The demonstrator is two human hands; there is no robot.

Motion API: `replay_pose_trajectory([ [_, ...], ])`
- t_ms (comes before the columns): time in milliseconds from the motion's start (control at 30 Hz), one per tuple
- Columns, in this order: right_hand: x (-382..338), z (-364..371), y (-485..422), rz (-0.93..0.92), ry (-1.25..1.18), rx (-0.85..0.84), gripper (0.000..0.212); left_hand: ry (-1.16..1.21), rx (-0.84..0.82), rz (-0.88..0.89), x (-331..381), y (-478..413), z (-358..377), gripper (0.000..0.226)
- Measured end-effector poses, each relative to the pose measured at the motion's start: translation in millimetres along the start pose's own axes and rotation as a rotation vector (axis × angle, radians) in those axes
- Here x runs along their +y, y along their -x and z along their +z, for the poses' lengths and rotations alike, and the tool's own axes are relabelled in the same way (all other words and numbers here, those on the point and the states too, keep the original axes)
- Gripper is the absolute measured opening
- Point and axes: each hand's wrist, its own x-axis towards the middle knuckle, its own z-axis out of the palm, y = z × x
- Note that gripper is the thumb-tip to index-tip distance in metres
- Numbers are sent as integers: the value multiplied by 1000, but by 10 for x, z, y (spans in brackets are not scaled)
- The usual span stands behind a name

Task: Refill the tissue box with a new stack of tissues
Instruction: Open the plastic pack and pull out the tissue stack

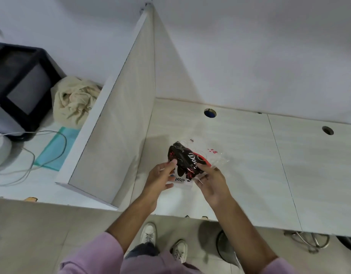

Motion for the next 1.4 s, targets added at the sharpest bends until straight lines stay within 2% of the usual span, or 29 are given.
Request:
replay_pose_trajectory([
  [67,98,36,8,-15,12,-13,65,43,-58,-19,73,-54,28,51],
  [133,179,83,30,-24,49,-37,62,132,-108,-27,124,-92,55,56],
  [200,230,104,46,-24,159,-66,63,219,-71,0,120,-140,78,56],
  [267,256,110,49,-43,297,-65,67,263,11,32,80,-203,75,45],
  [333,259,121,46,-113,382,24,77,297,40,33,45,-246,40,41],
  [400,251,132,52,-238,476,175,95,317,32,20,-2,-294,-21,44],
  [433,240,130,51,-313,551,243,97,316,26,15,-27,-315,-55,46],
  [500,199,122,55,-461,683,311,85,299,16,17,-77,-345,-124,49],
  [567,121,118,37,-534,772,292,63,292,-4,15,-116,-352,-179,47],
  [633,37,114,-5,-528,811,262,40,292,-40,9,-137,-338,-224,40],
  [733,-39,94,-64,-465,711,244,22,283,-78,-5,-143,-307,-277,36],
  [900,-133,27,-72,-218,415,80,17,269,-117,-31,-121,-285,-318,30],
  [1000,-193,15,-75,-127,344,-16,13,287,-146,-47,-89,-284,-304,22],
  [1100,-268,12,-91,-80,397,-56,18,297,-171,-58,-56,-288,-288,21],
  [1267,-244,10,-191,-205,698,-33,66,289,-274,-31,-16,-282,-281,37],
  [1400,-189,15,-220,-210,681,-81,64,292,-327,-14,-26,-286,-279,42],
])
